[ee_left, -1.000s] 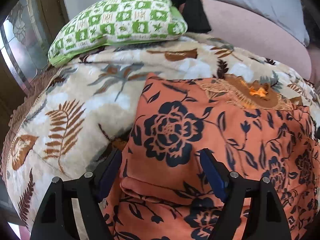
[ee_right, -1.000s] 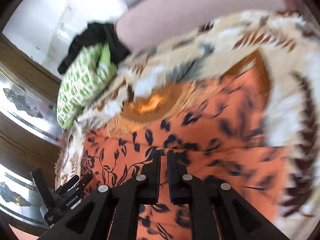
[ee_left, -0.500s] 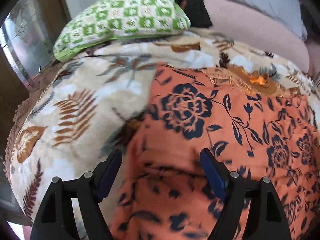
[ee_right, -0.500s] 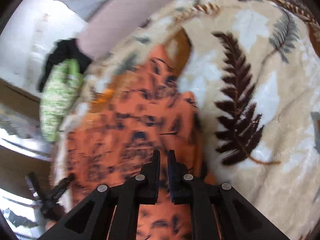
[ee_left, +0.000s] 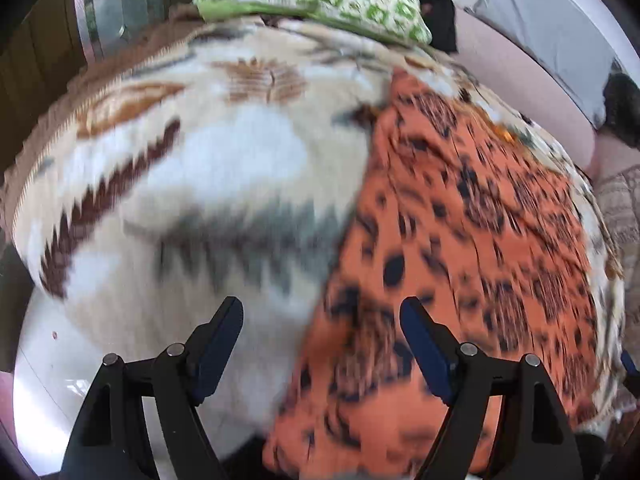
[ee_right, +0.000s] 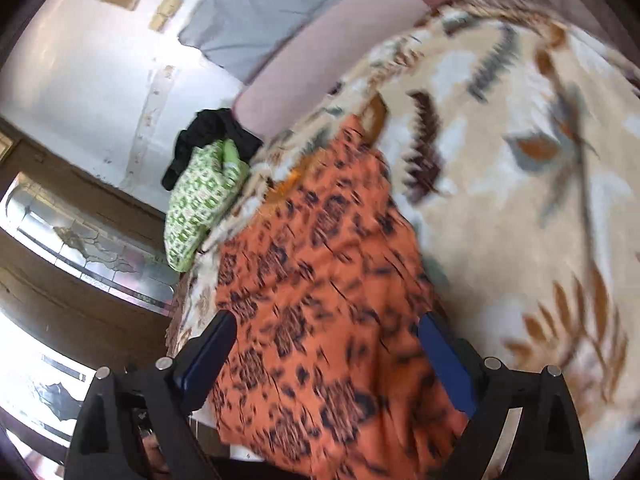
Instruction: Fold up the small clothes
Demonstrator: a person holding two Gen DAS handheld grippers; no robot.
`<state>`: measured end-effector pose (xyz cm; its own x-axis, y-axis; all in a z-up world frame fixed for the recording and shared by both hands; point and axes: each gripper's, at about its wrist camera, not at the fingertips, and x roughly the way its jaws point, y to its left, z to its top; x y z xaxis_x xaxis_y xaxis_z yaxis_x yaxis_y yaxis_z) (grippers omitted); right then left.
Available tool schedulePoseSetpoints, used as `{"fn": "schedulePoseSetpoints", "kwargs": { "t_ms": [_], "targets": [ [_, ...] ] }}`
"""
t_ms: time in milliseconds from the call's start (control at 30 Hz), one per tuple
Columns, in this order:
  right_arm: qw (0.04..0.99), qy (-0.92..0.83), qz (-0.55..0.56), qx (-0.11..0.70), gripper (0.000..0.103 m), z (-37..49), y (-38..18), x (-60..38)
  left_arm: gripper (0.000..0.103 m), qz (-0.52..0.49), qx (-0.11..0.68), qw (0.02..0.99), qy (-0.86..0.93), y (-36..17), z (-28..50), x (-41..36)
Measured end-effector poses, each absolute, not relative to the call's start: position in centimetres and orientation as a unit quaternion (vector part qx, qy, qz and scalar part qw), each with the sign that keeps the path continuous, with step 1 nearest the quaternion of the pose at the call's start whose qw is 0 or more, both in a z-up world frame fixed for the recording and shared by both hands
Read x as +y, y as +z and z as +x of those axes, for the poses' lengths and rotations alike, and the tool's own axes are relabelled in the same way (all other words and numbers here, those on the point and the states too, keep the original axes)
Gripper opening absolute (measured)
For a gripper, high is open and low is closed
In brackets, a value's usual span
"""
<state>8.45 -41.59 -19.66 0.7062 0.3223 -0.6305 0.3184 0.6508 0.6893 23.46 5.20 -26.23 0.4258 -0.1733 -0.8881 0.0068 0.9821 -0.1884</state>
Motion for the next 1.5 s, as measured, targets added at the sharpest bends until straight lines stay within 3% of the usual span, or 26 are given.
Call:
{"fn": "schedulePoseSetpoints", "kwargs": {
  "t_ms": [233, 267, 367, 667, 700, 733, 800, 833, 1033, 1233, 1400, 1500],
  "targets": [
    [0.788, -0.033, 0.421, 0.448, 0.094, 3.8, -21.3, -41.9, 0.081, -0.077, 0.558, 0.824, -0.065, -27.4, 19.9, 5.2],
    [0.784, -0.034, 0.421, 0.455, 0.094, 3.1, -21.7, -41.9, 0.077, -0.078, 0.558, 0.824, -0.063, -27.3, 19.7, 5.3],
    [0.771, -0.039, 0.419, 0.479, 0.094, 2.1, -23.2, -41.0, 0.042, -0.076, 0.568, 0.817, -0.054, -27.7, 19.7, 5.4],
    [0.762, -0.068, 0.384, 0.517, 0.092, 3.1, -26.4, -38.5, 0.043, -0.077, 0.591, 0.803, -0.025, -28.7, 19.0, 6.7],
    [0.762, -0.074, 0.374, 0.523, 0.087, 3.3, -26.6, -38.1, 0.046, -0.080, 0.593, 0.801, -0.027, -28.9, 18.9, 6.9],
    [0.759, -0.079, 0.363, 0.534, 0.063, 3.6, -27.0, -37.6, 0.047, -0.083, 0.594, 0.799, -0.028, -29.1, 18.7, 7.2],
    [0.754, -0.085, 0.343, 0.554, 0.028, 4.0, -27.8, -37.0, 0.050, -0.089, 0.595, 0.799, -0.029, -29.3, 18.5, 7.8],
    [0.754, -0.090, 0.331, 0.559, 0.025, 4.1, -28.0, -36.8, 0.050, -0.094, 0.597, 0.796, -0.031, -29.6, 18.5, 8.3],
    [0.772, -0.120, 0.301, 0.547, 0.012, 3.0, -26.9, -37.8, 0.052, -0.109, 0.599, 0.792, -0.049, -30.3, 17.9, 9.5],
    [0.766, -0.118, 0.323, 0.543, 0.012, 2.7, -27.1, -39.2, 0.052, -0.114, 0.596, 0.789, -0.097, -30.5, 17.3, 8.3],
    [0.757, -0.110, 0.345, 0.543, 0.012, 2.8, -28.1, -39.0, 0.022, -0.094, 0.592, 0.792, -0.118, -30.5, 16.9, 7.2],
    [0.751, -0.099, 0.371, 0.536, 0.012, 2.5, -28.4, -39.6, 0.015, -0.109, 0.592, 0.790, -0.120, -30.2, 16.8, 7.5]
  ]
}}
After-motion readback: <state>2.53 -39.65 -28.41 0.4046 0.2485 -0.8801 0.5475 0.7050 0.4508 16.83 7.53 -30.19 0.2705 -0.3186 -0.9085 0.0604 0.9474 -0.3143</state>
